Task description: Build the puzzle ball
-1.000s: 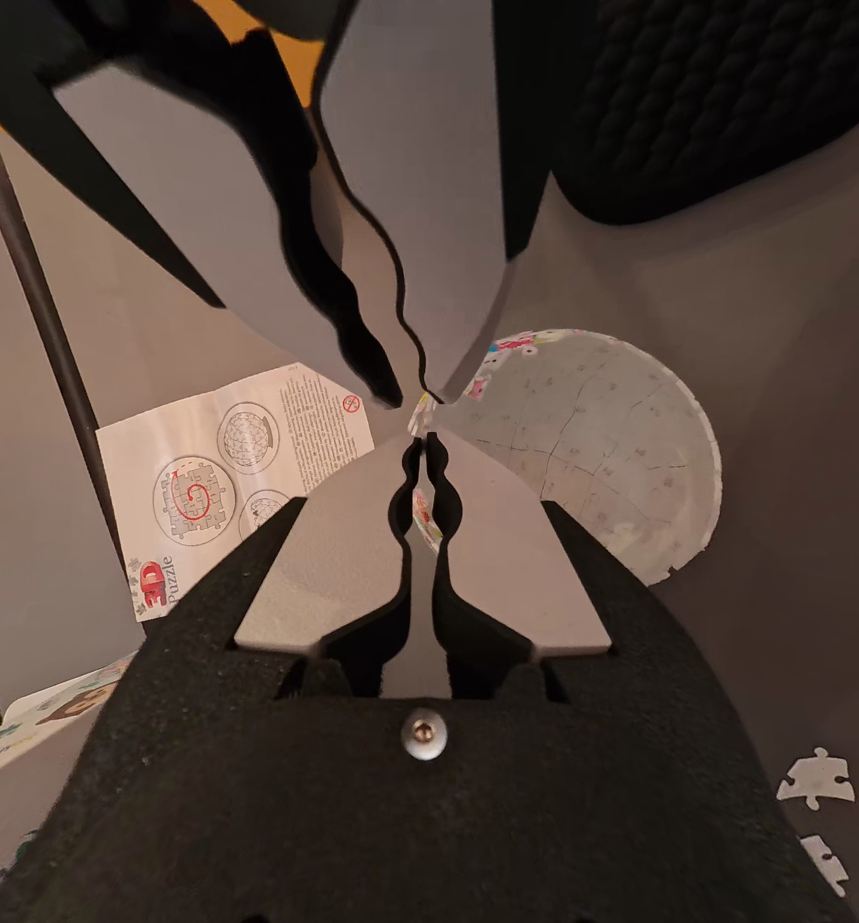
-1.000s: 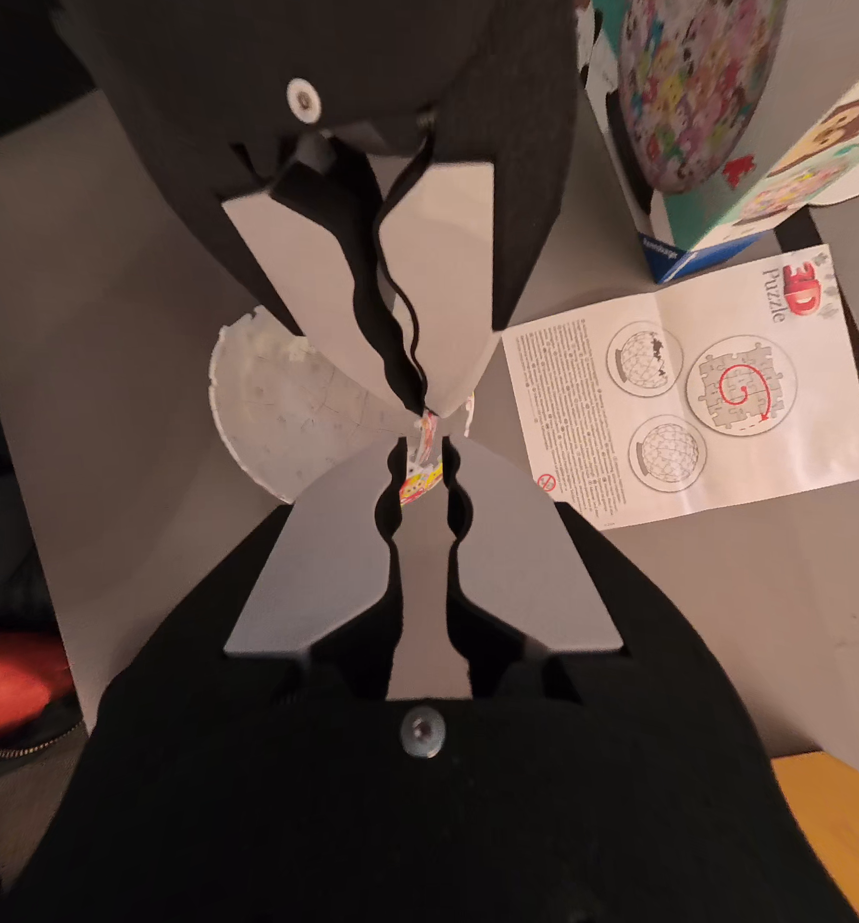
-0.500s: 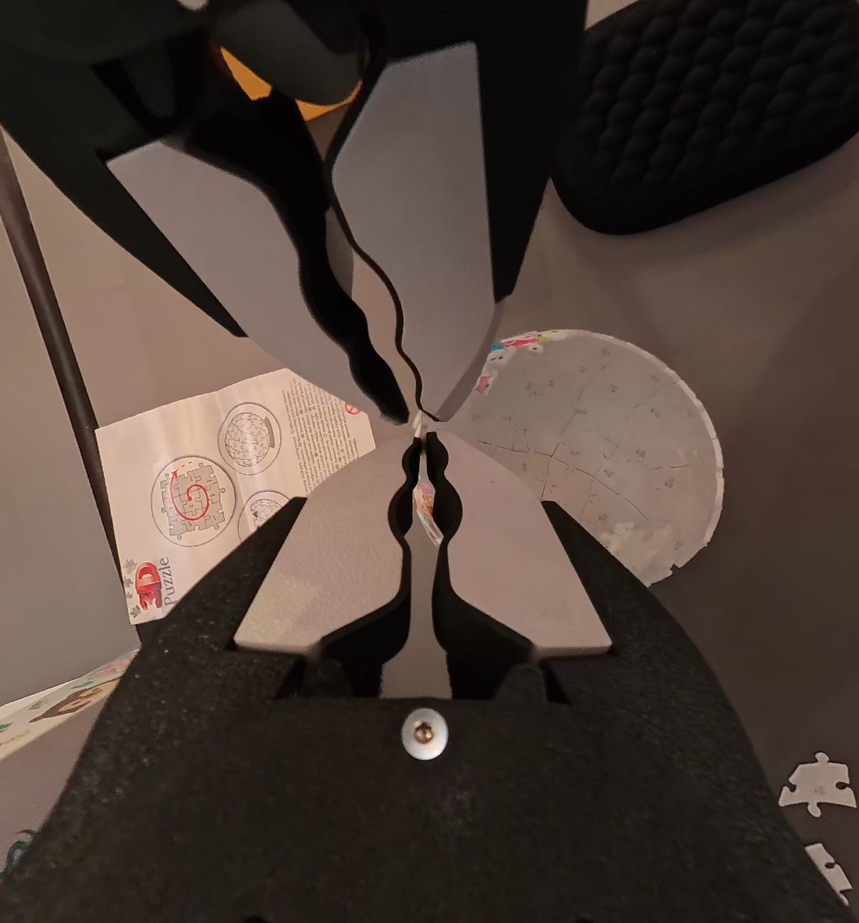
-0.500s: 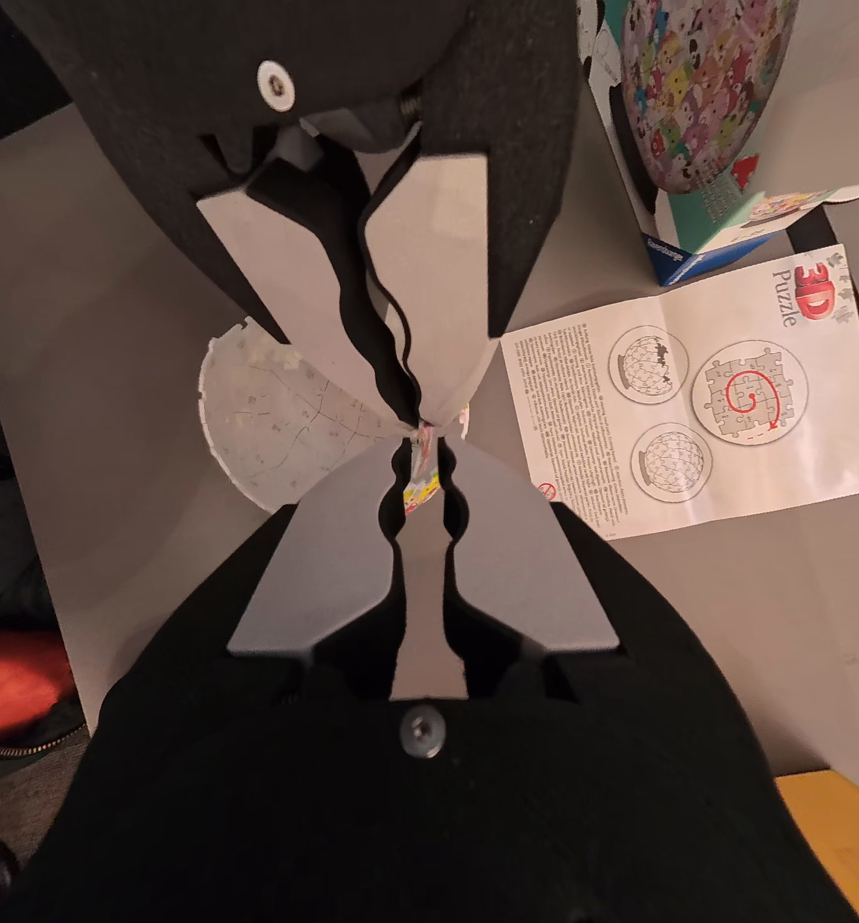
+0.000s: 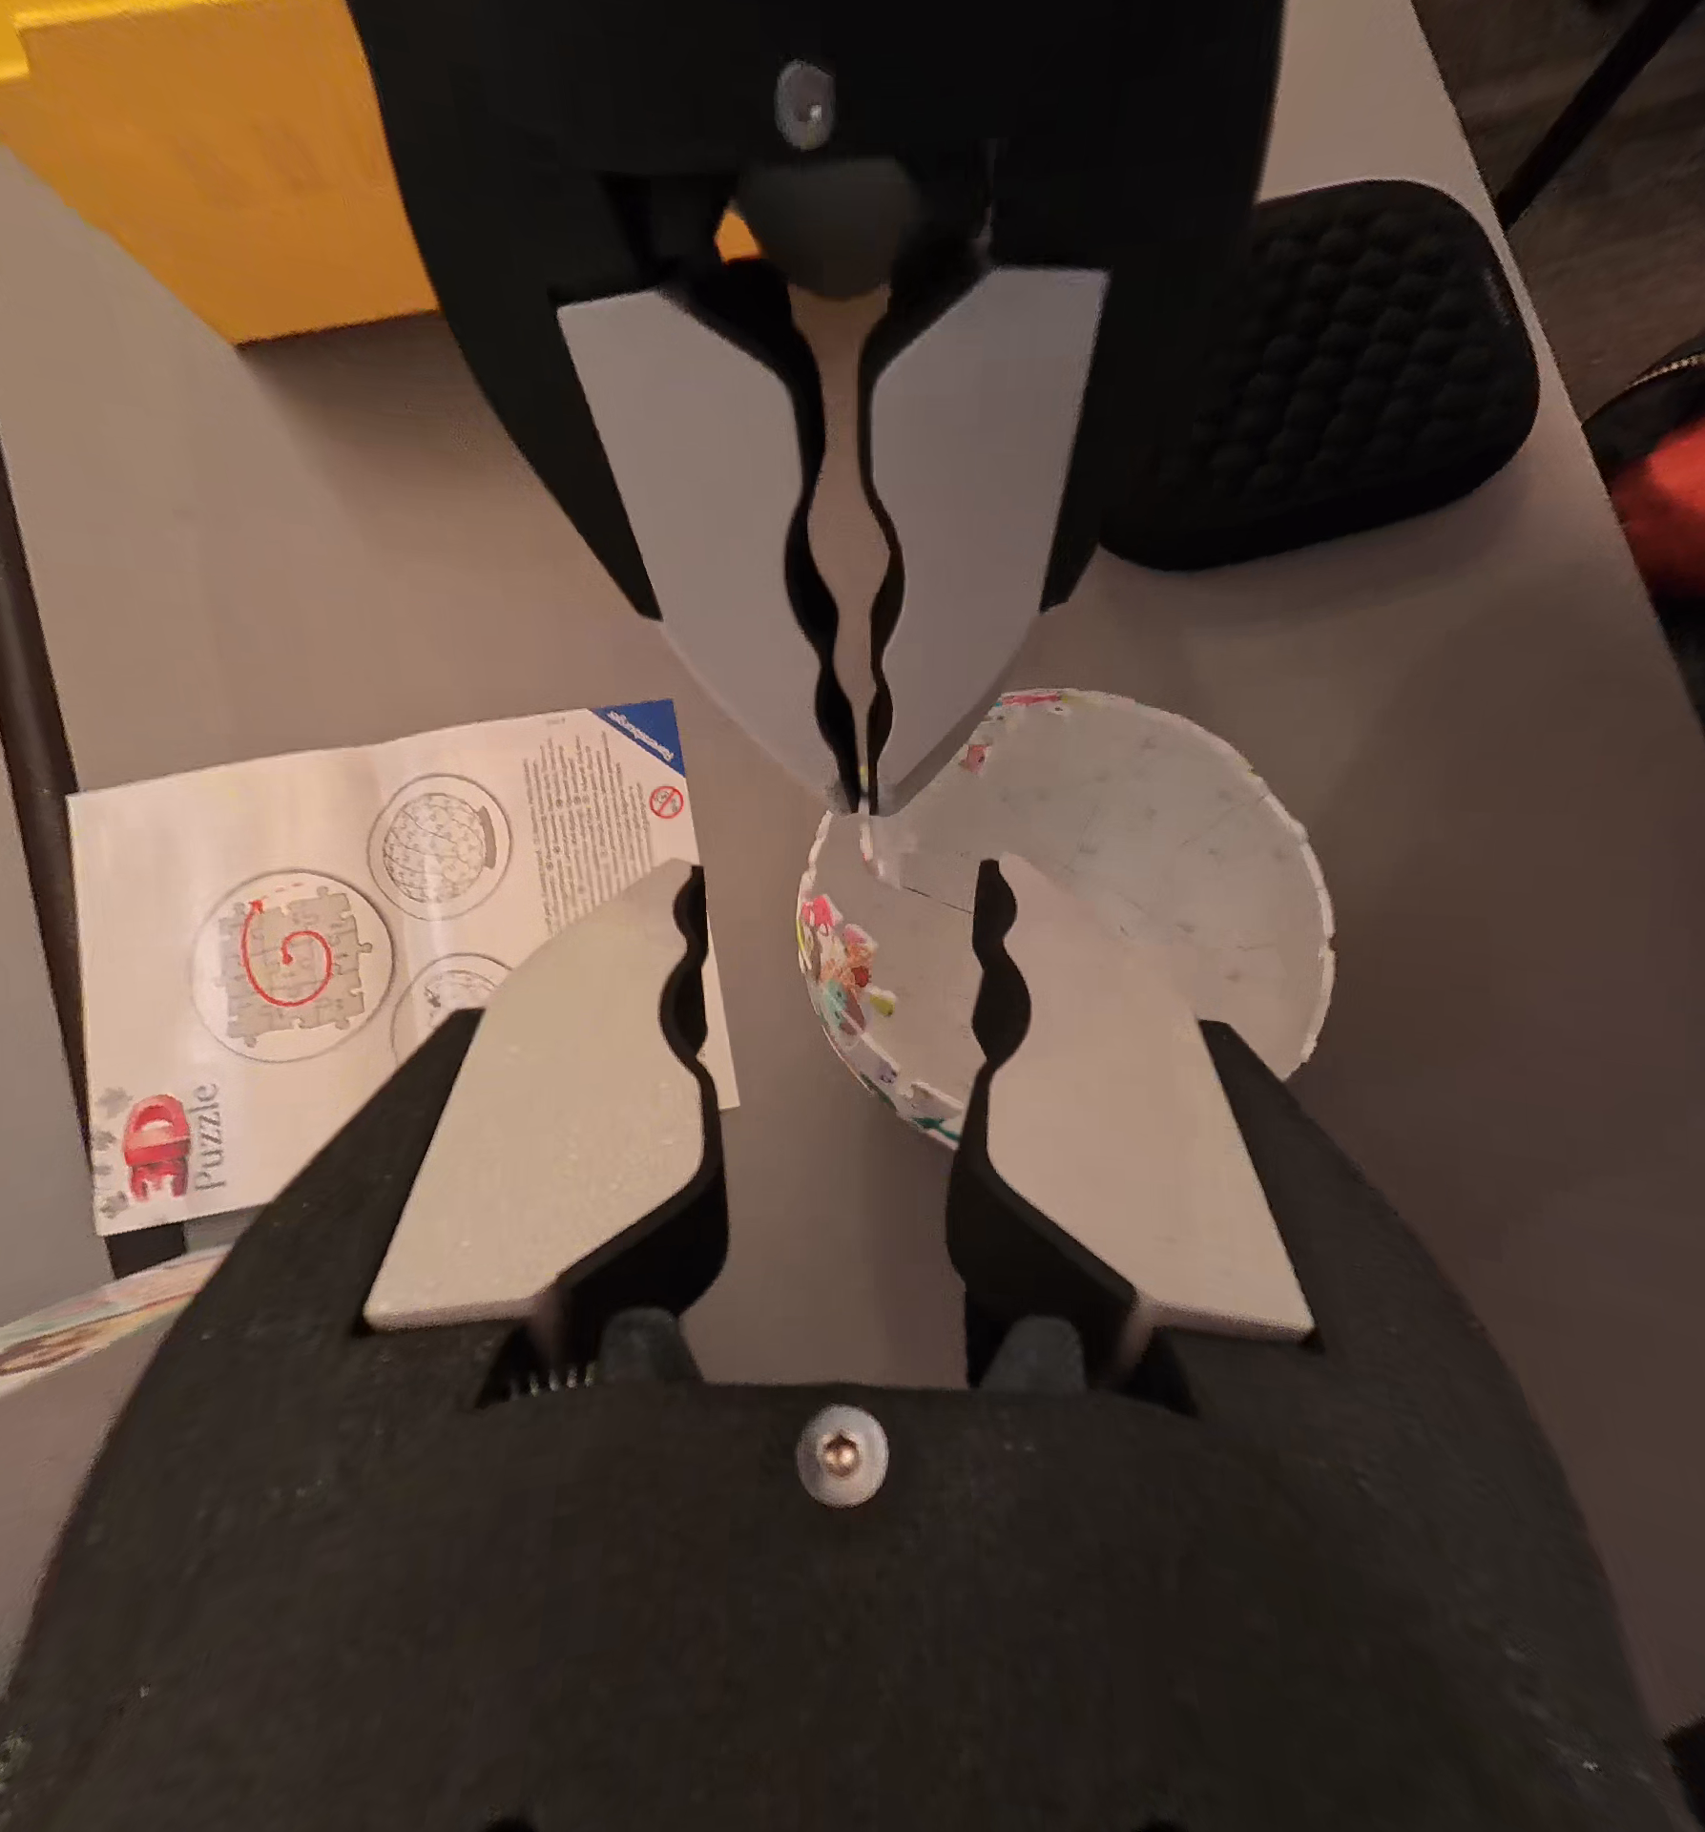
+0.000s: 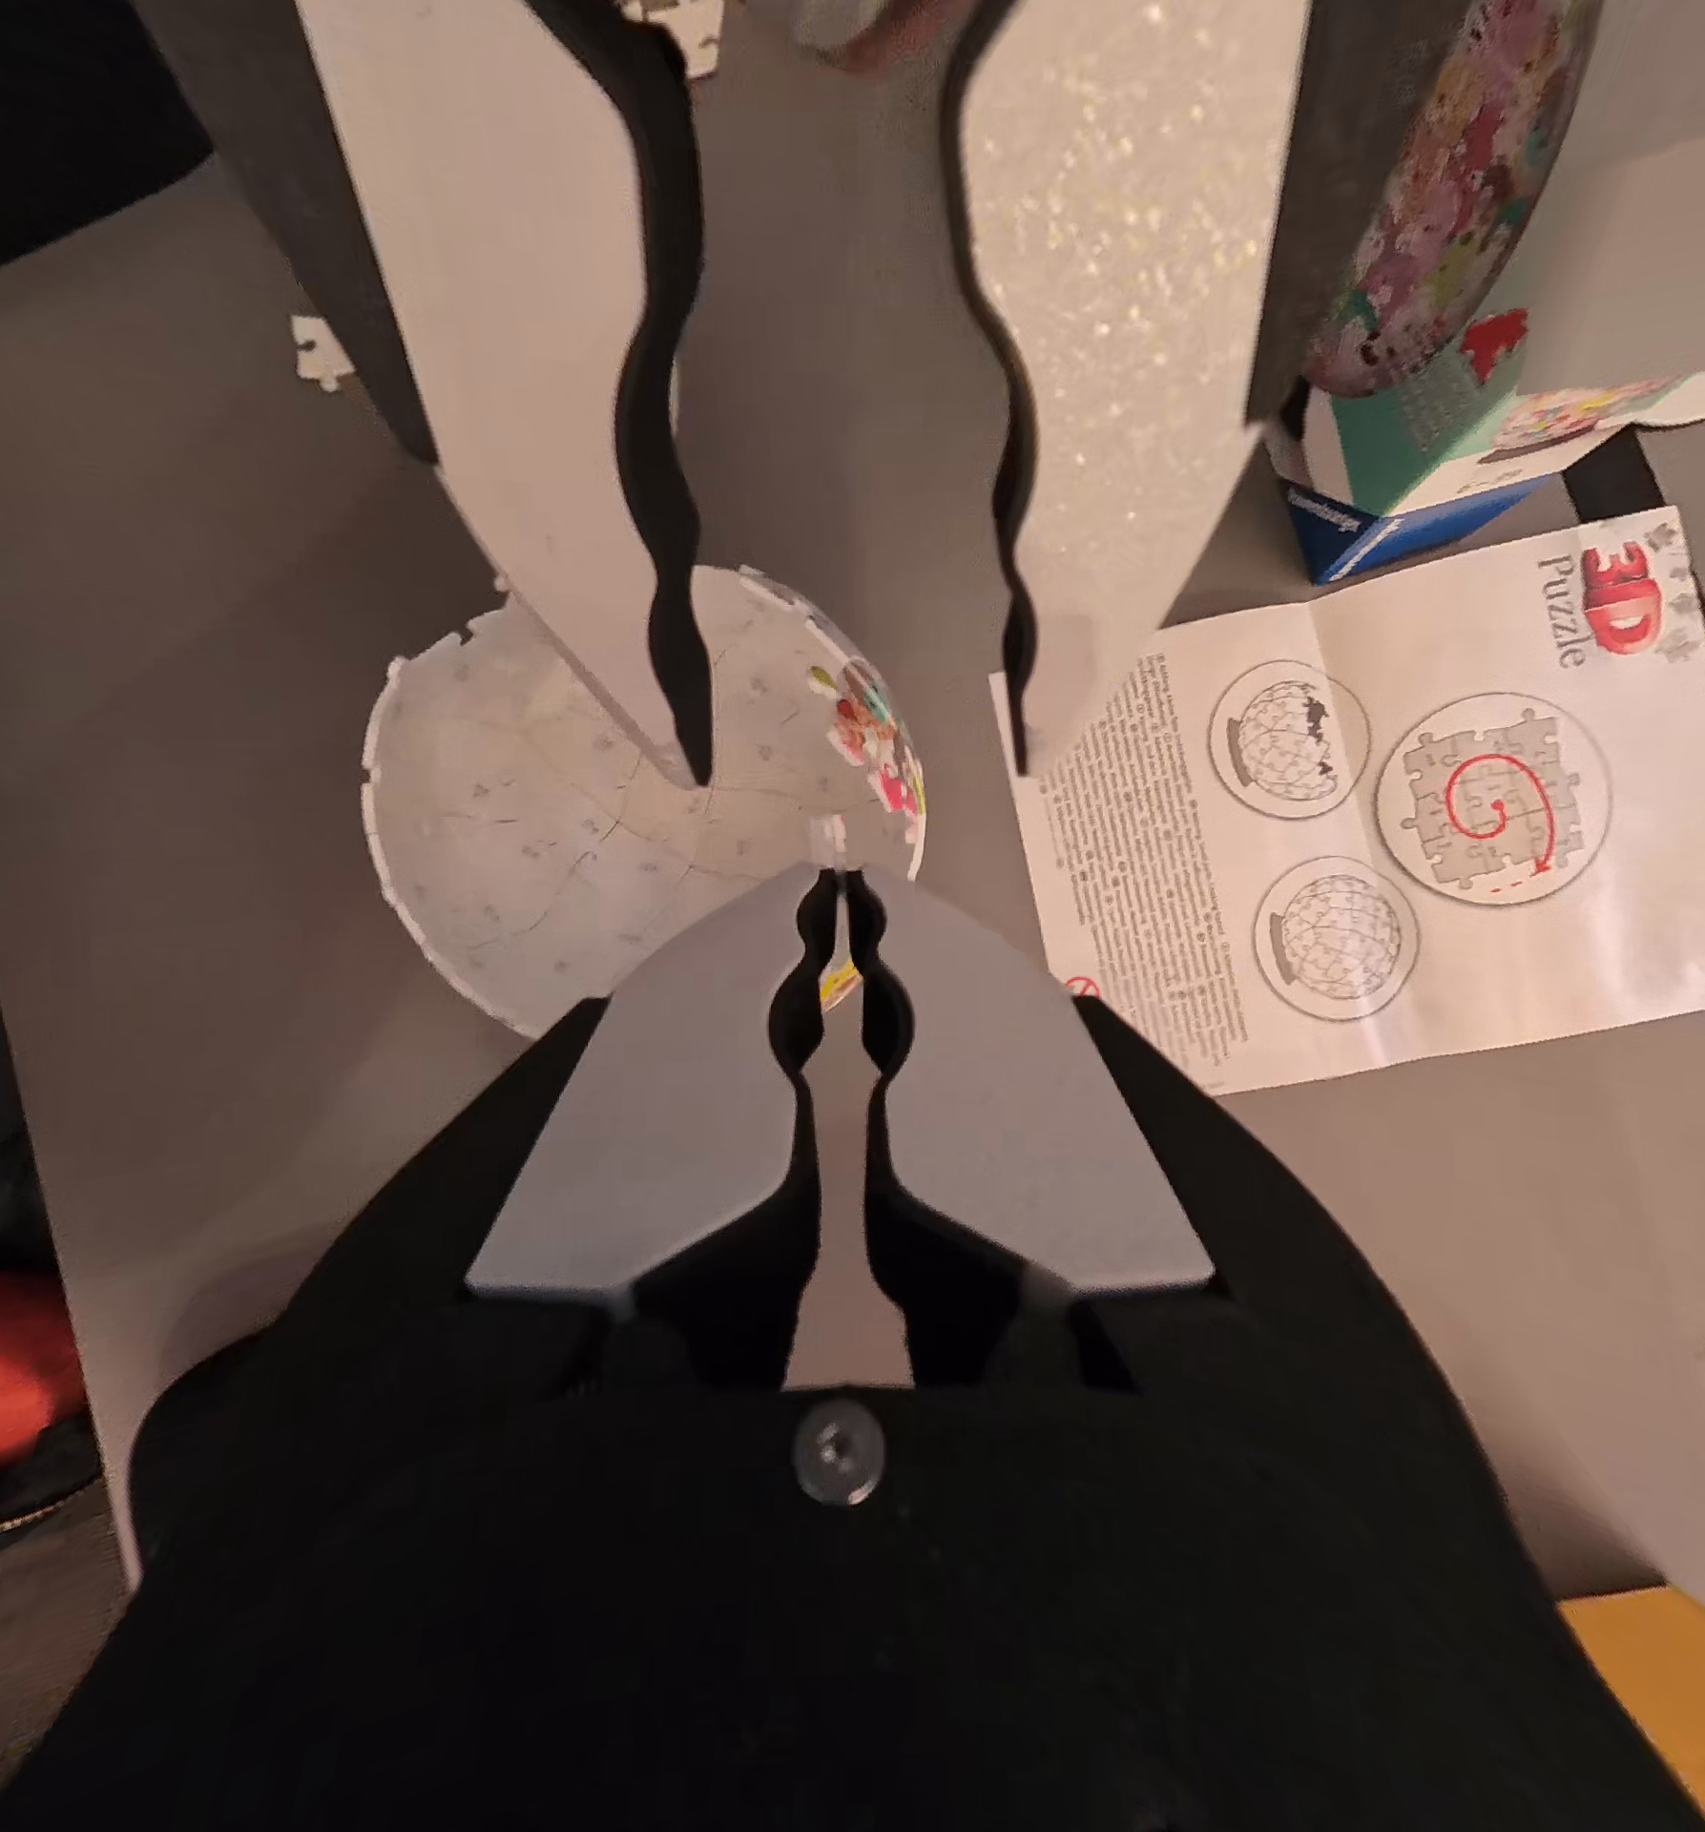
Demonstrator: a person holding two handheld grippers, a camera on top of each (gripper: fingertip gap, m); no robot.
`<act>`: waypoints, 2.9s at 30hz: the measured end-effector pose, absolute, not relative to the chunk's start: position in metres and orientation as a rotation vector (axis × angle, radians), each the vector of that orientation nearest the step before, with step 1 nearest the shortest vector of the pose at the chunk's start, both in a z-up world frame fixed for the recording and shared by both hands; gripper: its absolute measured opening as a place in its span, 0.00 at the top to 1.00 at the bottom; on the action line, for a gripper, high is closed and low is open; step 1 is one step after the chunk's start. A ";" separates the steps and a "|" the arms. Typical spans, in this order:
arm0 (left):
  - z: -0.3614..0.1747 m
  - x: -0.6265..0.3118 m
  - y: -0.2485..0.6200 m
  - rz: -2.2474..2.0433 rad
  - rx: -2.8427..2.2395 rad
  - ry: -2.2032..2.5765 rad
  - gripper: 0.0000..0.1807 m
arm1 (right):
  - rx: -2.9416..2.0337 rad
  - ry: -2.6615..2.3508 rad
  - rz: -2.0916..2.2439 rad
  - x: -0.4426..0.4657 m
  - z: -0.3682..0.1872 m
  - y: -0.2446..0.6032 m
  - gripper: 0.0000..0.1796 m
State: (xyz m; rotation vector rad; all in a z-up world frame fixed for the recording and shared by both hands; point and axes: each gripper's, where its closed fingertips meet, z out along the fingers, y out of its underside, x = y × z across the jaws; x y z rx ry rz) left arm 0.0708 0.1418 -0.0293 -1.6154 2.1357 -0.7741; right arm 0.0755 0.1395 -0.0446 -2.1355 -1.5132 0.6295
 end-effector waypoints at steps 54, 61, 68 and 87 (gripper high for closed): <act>-0.074 0.075 0.147 -0.529 -1.714 2.312 0.87 | -1.976 -1.500 0.831 0.075 -0.055 0.141 0.97; -0.078 0.077 0.149 -0.493 -1.710 2.313 0.87 | -1.948 -1.495 0.872 0.073 -0.057 0.142 0.97; -0.080 0.075 0.150 -0.413 -1.678 2.347 0.89 | -1.926 -1.503 0.884 0.072 -0.056 0.141 0.97; -0.033 0.081 0.148 -0.556 -1.608 2.139 0.79 | -1.683 -1.418 0.941 0.077 -0.010 0.131 0.95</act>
